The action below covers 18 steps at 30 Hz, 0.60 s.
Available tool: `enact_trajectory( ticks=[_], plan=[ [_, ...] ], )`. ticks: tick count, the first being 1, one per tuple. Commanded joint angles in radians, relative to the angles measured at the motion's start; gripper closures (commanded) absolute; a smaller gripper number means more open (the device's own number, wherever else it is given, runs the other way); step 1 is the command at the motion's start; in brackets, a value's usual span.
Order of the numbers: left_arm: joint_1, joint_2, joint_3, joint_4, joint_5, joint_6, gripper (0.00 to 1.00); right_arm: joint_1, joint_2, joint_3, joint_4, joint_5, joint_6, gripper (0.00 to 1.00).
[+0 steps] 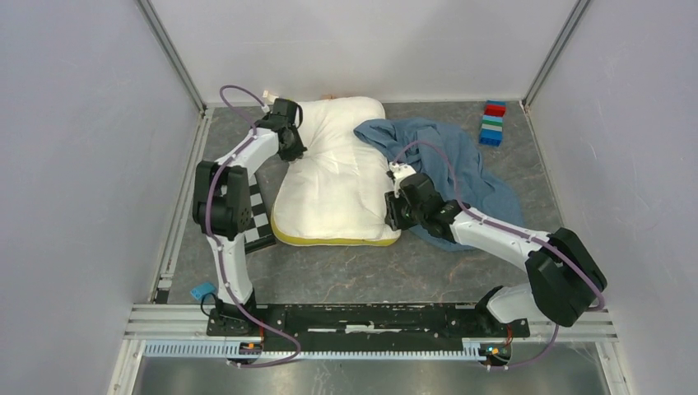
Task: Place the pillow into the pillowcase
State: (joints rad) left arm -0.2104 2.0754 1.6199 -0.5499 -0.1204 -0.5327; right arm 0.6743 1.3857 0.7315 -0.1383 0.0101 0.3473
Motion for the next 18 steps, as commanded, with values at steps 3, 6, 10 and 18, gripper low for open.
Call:
enact_trajectory(
  ticks=[3, 6, 10, 18],
  plan=[
    [0.008, -0.265, 0.079, -0.057, -0.108, 0.043, 0.98, 0.000, 0.087, 0.241, -0.110, 0.095, -0.057, 1.00],
    [0.023, -0.347, 0.144, -0.161, -0.216, 0.065, 0.98, 0.001, 0.137, 0.354, -0.132, 0.098, -0.061, 1.00],
    [0.095, -0.473, 0.041, -0.191, -0.266, 0.012, 0.98, 0.003, 0.245, 0.514, -0.133, 0.053, -0.044, 1.00],
    [0.194, -0.623, -0.254, -0.110, -0.440, -0.124, 0.97, 0.031, 0.468, 0.767, -0.134, 0.013, -0.075, 1.00]
  ],
)
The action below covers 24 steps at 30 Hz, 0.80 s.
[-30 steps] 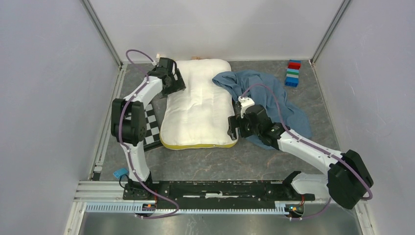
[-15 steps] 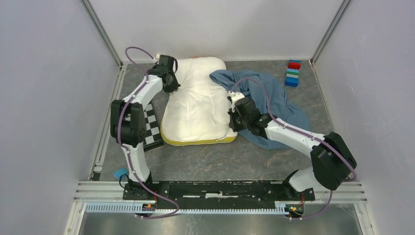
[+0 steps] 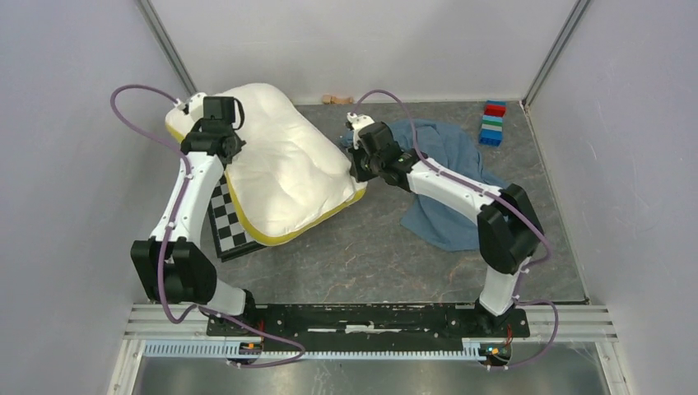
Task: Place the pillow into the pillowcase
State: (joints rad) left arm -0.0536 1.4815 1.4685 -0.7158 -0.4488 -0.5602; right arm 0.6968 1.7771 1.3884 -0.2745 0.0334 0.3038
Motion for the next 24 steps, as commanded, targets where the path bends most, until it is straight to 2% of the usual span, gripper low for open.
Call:
enact_trajectory(
  ticks=[1, 2, 4, 5, 7, 9, 12, 17, 20, 24],
  plan=[
    [0.052, -0.030, -0.128, 0.097, -0.048, -0.088, 0.87, 0.008, 0.100, 0.143, -0.017, -0.006, -0.036, 0.97],
    [0.066, -0.021, -0.129, 0.107, -0.005, -0.076, 0.69, 0.008, 0.109, 0.170, -0.047, 0.009, -0.045, 0.84],
    [0.080, -0.008, -0.119, 0.118, 0.064, -0.048, 0.46, 0.009, 0.086, 0.184, -0.086, 0.065, -0.064, 0.46],
    [0.080, -0.016, -0.128, 0.140, 0.084, -0.044, 0.30, 0.007, 0.058, 0.169, -0.094, 0.093, -0.072, 0.28],
    [0.080, -0.044, -0.145, 0.175, 0.111, -0.039, 0.09, 0.006, -0.022, 0.115, -0.111, 0.154, -0.076, 0.16],
    [0.078, -0.064, -0.137, 0.177, 0.141, -0.035, 0.03, 0.005, -0.123, 0.029, -0.135, 0.220, -0.069, 0.13],
    [0.066, -0.100, -0.128, 0.177, 0.194, -0.031, 0.02, 0.000, -0.268, -0.137, -0.165, 0.340, -0.035, 0.13],
    [-0.144, -0.148, -0.125, 0.184, 0.190, 0.007, 0.02, -0.028, -0.476, -0.456, -0.139, 0.386, 0.021, 0.23],
    [-0.244, -0.138, -0.117, 0.190, 0.218, 0.012, 0.02, -0.032, -0.490, -0.553, -0.062, 0.305, 0.052, 0.30],
    [-0.381, -0.069, -0.062, 0.172, 0.271, 0.017, 0.04, -0.032, -0.389, -0.563, -0.015, 0.275, 0.085, 0.34]
  ],
)
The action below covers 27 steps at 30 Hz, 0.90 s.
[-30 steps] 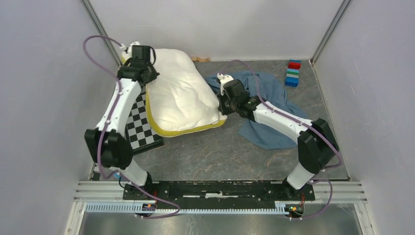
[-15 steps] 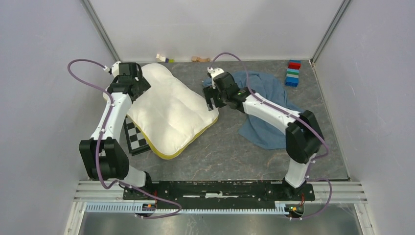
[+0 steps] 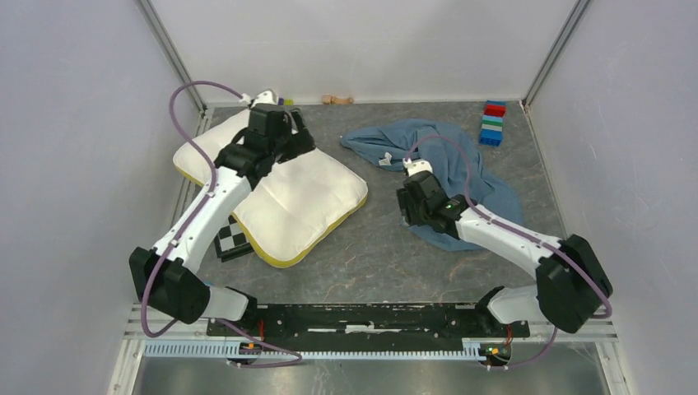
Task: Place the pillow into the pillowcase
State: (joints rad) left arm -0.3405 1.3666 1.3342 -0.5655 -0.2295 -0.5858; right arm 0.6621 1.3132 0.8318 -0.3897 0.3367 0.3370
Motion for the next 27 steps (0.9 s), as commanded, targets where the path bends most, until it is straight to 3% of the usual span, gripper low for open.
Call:
enact_trajectory(
  ticks=[1, 5, 9, 13, 17, 19, 24, 27],
  plan=[
    [-0.124, 0.062, 0.082, 0.016, 0.055, 0.051, 0.03, 0.002, 0.096, -0.009, 0.112, -0.026, 0.055, 0.34],
    [-0.203, 0.103, 0.093, 0.011, 0.071, 0.058, 0.04, -0.005, 0.162, -0.043, 0.169, -0.027, 0.072, 0.27],
    [-0.252, 0.129, 0.090, 0.012, 0.061, 0.073, 0.04, -0.024, 0.196, -0.098, 0.222, -0.026, 0.088, 0.29],
    [-0.272, 0.173, 0.107, 0.014, 0.058, 0.095, 0.04, -0.038, 0.217, -0.149, 0.256, -0.027, 0.091, 0.43],
    [-0.288, 0.252, 0.160, 0.013, 0.067, 0.119, 0.04, -0.066, 0.154, -0.141, 0.144, 0.031, 0.097, 0.87],
    [-0.301, 0.291, 0.191, 0.015, 0.066, 0.126, 0.04, -0.087, 0.033, -0.120, 0.034, 0.099, 0.107, 0.99],
    [-0.356, 0.400, 0.290, 0.015, 0.072, 0.131, 0.07, -0.205, -0.268, 0.019, -0.263, 0.288, 0.130, 1.00],
    [-0.398, 0.460, 0.338, 0.015, 0.072, 0.123, 0.10, -0.301, -0.386, 0.127, -0.352, 0.361, 0.103, 1.00]
  ],
)
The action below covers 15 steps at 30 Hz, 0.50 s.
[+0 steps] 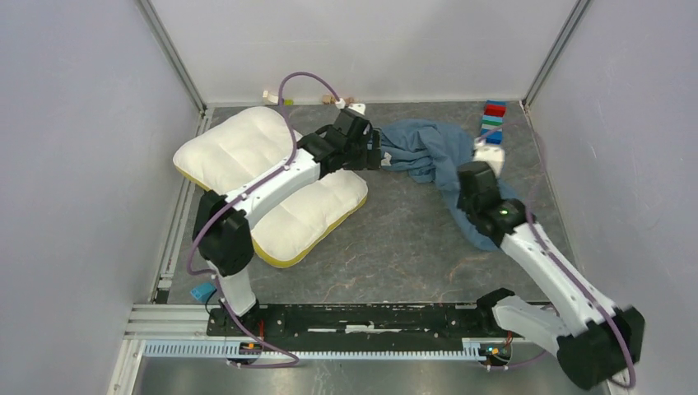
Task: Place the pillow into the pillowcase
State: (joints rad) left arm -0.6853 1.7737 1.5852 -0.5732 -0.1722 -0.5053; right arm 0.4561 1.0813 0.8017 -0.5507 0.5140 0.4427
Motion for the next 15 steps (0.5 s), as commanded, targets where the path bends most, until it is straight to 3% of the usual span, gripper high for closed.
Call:
enact_trajectory(
  ticks=[1, 6, 15],
  plan=[
    [-0.070, 0.074, 0.103, 0.023, 0.013, 0.043, 0.10, -0.126, -0.177, 0.198, -0.217, 0.208, -0.008, 1.00],
    [-0.135, 0.204, 0.190, 0.034, -0.007, 0.068, 0.12, -0.180, -0.185, 0.364, -0.276, 0.267, -0.045, 1.00],
    [-0.146, 0.459, 0.396, 0.065, -0.079, 0.046, 0.10, -0.200, -0.037, 0.674, -0.285, 0.282, -0.105, 1.00]
  ],
)
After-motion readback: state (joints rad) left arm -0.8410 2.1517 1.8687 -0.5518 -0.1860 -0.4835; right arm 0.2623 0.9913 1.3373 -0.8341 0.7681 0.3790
